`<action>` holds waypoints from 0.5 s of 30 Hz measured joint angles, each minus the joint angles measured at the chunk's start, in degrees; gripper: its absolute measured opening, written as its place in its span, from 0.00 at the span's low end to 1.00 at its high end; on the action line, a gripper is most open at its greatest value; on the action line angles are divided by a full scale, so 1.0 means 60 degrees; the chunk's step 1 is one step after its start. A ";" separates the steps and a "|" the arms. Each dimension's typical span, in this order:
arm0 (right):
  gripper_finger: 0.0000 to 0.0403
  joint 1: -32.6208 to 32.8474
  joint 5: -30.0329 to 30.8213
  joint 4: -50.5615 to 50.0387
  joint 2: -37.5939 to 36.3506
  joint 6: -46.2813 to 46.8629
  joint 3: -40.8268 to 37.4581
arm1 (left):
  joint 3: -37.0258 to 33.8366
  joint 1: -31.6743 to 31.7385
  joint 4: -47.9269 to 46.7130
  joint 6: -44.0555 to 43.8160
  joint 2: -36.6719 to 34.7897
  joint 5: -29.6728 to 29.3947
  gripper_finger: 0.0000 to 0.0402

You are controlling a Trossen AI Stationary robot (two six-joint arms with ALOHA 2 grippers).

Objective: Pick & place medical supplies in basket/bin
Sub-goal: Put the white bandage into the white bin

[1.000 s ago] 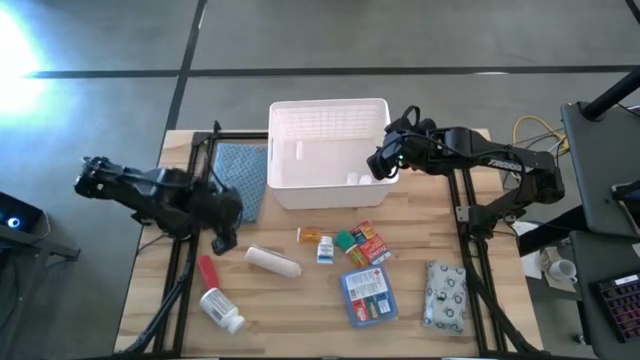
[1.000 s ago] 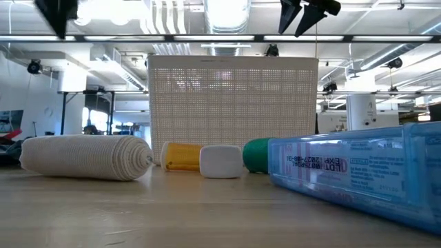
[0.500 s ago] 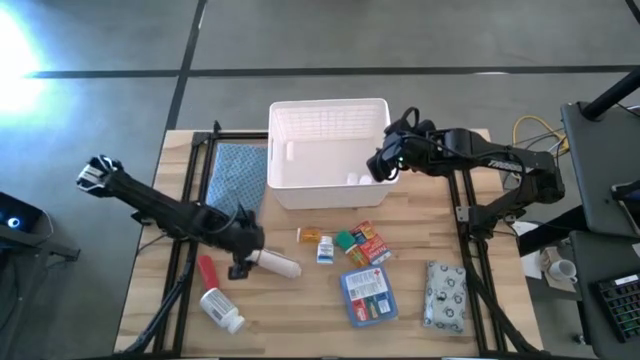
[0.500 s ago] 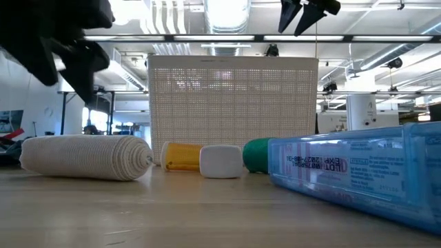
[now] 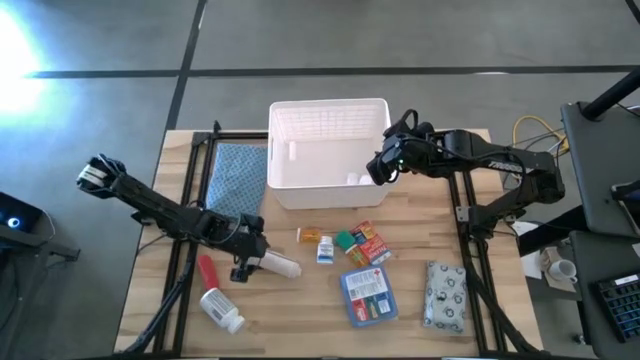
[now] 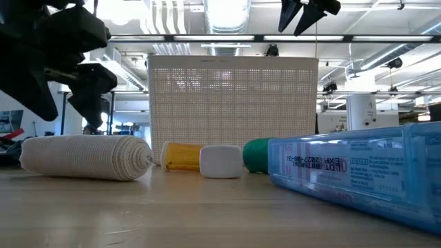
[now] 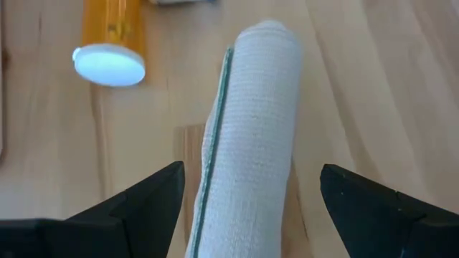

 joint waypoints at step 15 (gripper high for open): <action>0.66 0.0000 0.0004 0.0007 0.0000 0.0025 0.0000 | -0.0442 0.0025 0.0528 -0.0198 0.1924 0.0007 0.75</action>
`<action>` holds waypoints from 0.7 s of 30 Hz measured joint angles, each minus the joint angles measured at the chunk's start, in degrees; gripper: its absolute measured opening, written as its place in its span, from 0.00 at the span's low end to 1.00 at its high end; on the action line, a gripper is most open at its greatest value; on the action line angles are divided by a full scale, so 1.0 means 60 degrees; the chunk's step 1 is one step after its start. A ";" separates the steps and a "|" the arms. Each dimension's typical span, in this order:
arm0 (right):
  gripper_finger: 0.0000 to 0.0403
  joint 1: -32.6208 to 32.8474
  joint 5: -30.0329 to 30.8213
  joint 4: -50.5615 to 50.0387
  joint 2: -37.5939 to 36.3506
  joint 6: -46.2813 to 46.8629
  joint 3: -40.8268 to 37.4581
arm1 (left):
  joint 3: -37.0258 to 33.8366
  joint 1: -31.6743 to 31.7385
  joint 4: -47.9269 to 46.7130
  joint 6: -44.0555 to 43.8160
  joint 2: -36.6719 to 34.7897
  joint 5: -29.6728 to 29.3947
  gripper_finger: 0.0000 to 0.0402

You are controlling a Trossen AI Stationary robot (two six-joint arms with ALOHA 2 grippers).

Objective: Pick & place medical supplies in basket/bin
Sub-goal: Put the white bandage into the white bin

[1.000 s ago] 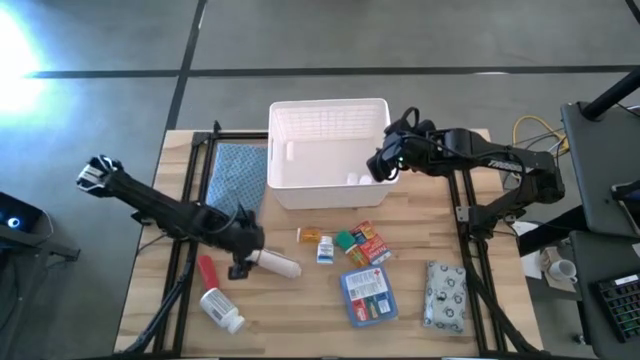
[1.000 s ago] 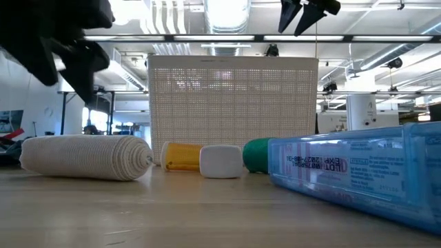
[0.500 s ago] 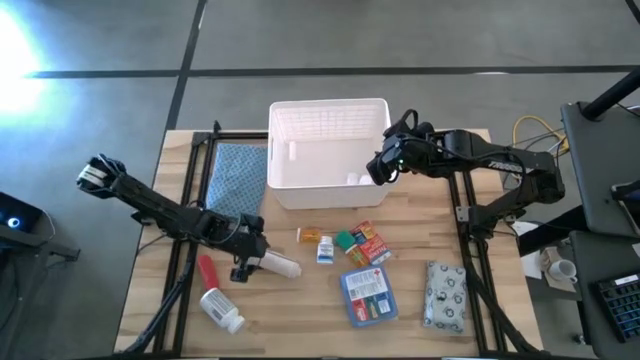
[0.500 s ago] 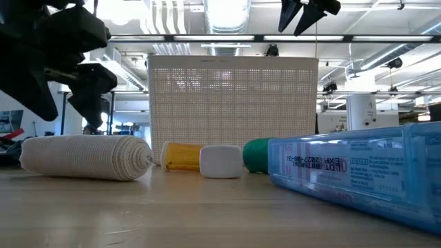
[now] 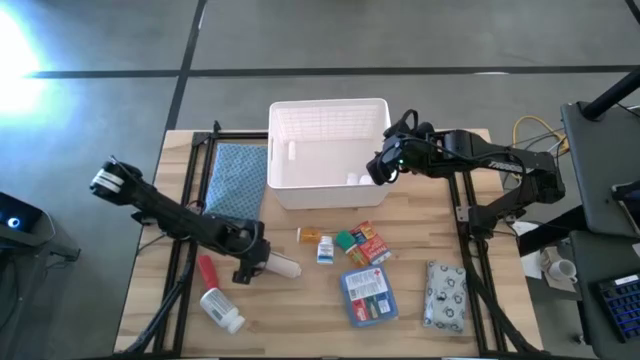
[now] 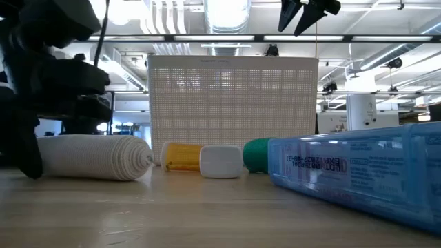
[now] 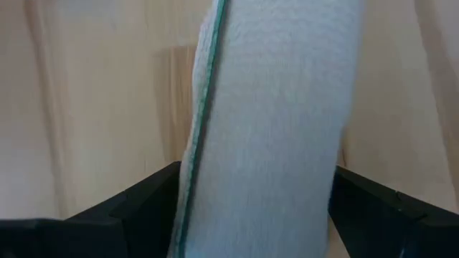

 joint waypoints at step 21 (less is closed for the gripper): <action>0.63 0.0000 0.0033 0.0011 0.0000 -0.0111 0.0000 | 0.4071 -0.0036 -0.6653 -0.1370 -0.1141 0.1348 0.25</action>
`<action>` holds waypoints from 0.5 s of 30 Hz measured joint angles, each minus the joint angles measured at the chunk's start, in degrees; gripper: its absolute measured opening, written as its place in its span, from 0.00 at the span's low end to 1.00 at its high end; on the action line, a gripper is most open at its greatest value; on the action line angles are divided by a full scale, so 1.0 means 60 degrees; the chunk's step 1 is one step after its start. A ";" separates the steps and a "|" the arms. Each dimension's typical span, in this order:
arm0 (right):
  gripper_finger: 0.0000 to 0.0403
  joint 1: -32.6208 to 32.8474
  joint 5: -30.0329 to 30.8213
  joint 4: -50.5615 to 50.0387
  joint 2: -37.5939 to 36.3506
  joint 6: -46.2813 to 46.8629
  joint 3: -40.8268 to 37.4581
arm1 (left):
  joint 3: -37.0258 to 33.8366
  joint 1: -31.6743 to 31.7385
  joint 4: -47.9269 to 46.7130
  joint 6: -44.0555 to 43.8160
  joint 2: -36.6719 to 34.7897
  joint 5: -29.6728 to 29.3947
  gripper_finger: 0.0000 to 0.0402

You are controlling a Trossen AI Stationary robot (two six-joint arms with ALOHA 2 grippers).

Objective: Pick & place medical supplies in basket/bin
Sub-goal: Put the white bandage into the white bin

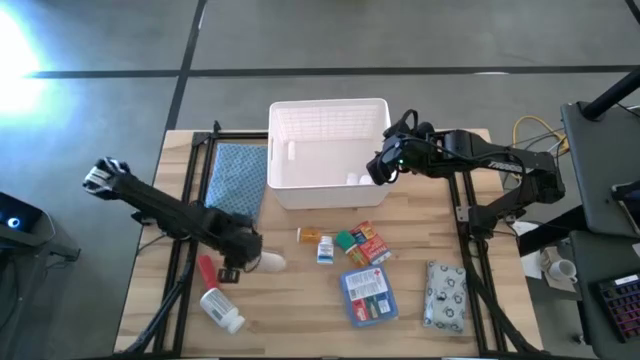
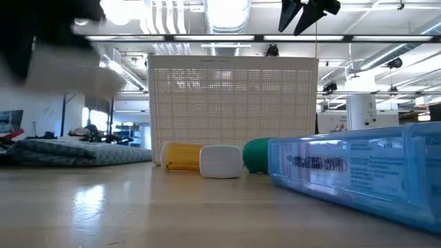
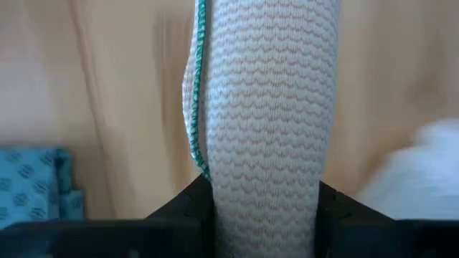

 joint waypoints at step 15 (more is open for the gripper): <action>0.62 0.0497 0.1666 0.0158 0.0000 0.0058 0.0106 | 0.3688 0.4029 0.4807 0.4329 -0.1223 -0.4232 0.29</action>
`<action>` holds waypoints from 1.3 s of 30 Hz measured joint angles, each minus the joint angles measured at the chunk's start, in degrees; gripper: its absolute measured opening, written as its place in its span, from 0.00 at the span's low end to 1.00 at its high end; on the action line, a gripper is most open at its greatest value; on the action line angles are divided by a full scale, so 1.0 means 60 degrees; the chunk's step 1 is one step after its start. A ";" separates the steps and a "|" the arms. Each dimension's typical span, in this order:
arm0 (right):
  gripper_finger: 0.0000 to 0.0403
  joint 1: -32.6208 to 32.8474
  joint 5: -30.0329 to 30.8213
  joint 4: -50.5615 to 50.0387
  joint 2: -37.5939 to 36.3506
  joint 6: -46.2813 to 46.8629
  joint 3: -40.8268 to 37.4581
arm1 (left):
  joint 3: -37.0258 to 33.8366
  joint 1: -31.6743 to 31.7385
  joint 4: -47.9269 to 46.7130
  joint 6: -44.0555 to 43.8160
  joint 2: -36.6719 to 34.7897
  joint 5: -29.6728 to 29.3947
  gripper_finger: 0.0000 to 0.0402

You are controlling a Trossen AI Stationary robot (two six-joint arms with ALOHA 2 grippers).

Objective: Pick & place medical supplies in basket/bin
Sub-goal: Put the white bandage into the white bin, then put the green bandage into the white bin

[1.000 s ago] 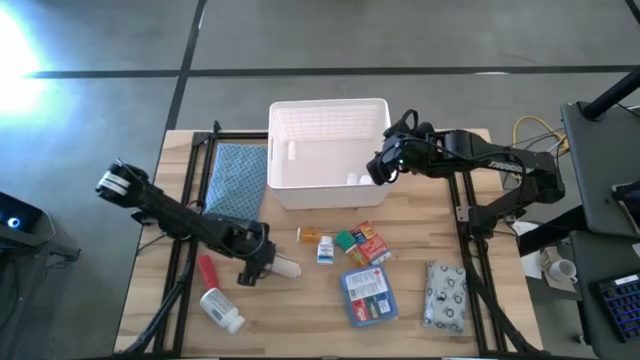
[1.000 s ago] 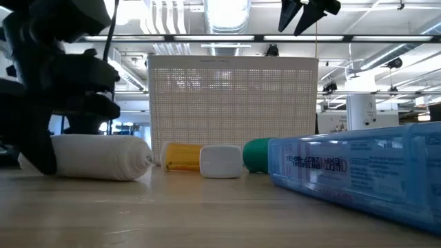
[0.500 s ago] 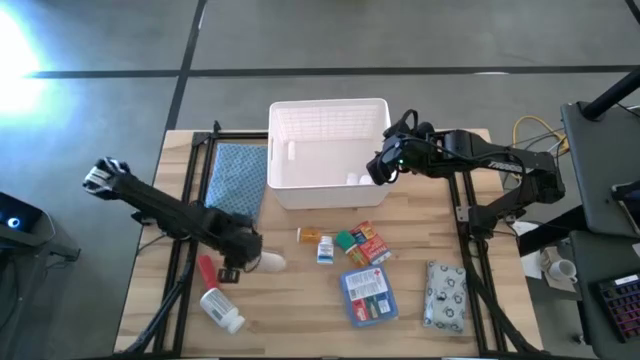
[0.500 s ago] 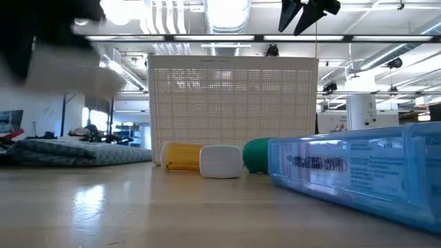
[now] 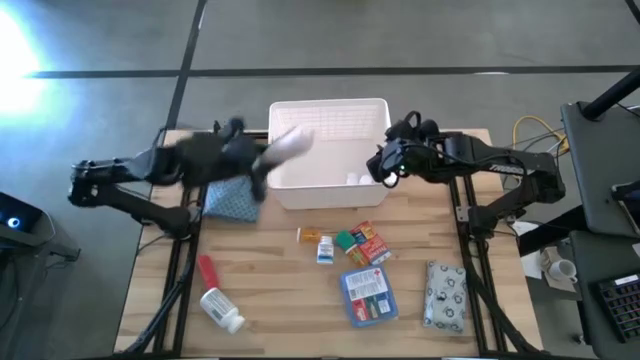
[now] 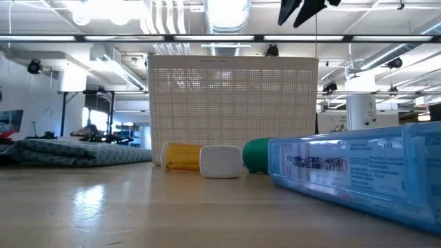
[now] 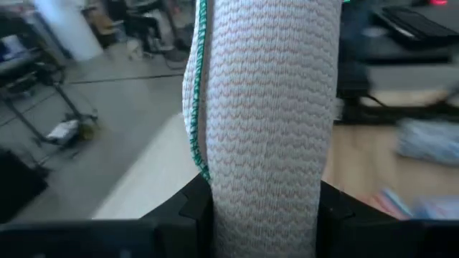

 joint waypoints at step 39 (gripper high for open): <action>0.65 0.2359 -0.4459 0.1249 0.0624 0.3908 -0.2716 | 0.0269 -0.1146 -0.4513 -0.4662 -0.0194 0.3373 0.74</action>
